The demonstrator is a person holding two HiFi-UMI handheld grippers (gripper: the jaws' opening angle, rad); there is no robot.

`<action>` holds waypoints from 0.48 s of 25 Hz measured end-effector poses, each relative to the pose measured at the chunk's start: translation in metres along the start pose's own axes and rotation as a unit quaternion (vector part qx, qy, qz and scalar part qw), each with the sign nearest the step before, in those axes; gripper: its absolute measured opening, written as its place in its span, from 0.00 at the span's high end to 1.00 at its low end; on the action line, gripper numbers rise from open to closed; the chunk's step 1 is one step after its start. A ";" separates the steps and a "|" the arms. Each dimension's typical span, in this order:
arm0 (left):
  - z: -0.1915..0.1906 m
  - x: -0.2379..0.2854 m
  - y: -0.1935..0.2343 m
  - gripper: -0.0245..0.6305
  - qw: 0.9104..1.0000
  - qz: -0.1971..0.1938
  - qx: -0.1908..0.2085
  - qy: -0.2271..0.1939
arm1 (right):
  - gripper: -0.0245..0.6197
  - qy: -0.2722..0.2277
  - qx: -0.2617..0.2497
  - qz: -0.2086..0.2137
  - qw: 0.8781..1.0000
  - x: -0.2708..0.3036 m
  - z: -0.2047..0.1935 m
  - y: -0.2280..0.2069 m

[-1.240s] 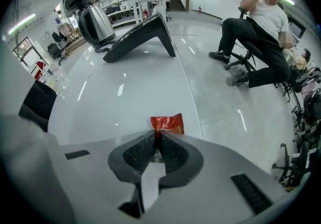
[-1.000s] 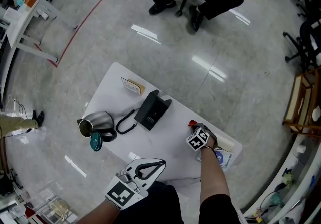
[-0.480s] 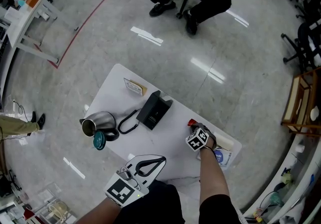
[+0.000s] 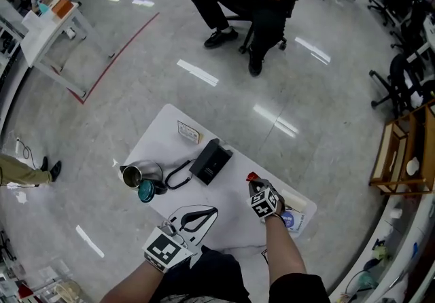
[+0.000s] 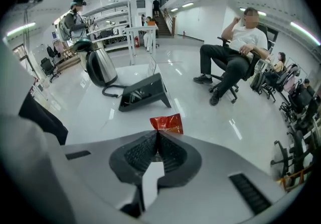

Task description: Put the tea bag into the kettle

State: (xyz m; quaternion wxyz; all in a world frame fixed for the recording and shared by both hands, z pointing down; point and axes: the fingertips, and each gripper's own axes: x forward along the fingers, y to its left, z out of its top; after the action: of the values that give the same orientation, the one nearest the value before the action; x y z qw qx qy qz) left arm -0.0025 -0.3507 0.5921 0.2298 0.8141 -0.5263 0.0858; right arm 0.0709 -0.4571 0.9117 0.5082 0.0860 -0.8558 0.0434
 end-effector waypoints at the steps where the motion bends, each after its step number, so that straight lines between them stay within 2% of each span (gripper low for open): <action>1: 0.002 -0.005 0.003 0.95 1.000 0.008 0.000 -0.003 | 0.94 -0.011 -0.001 0.000 1.000 -0.010 0.009 0.006; 4: 0.009 -0.018 0.010 0.95 0.999 0.029 0.000 -0.017 | 0.94 -0.046 -0.002 0.002 0.999 -0.040 0.037 0.025; 9: 0.020 -0.044 0.010 0.95 0.997 0.049 -0.021 -0.050 | 0.94 -0.101 -0.005 0.002 0.995 -0.099 0.081 0.052; 12: 0.025 -0.060 0.012 0.95 0.995 0.068 -0.014 -0.068 | 0.94 -0.145 -0.019 -0.004 0.989 -0.139 0.116 0.059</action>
State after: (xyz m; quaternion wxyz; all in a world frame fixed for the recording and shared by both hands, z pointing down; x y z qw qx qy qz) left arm -0.0415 -0.3176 0.5510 0.1985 0.7771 -0.5961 0.0385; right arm 0.0248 -0.4037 0.7354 0.3804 0.0855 -0.9208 0.0122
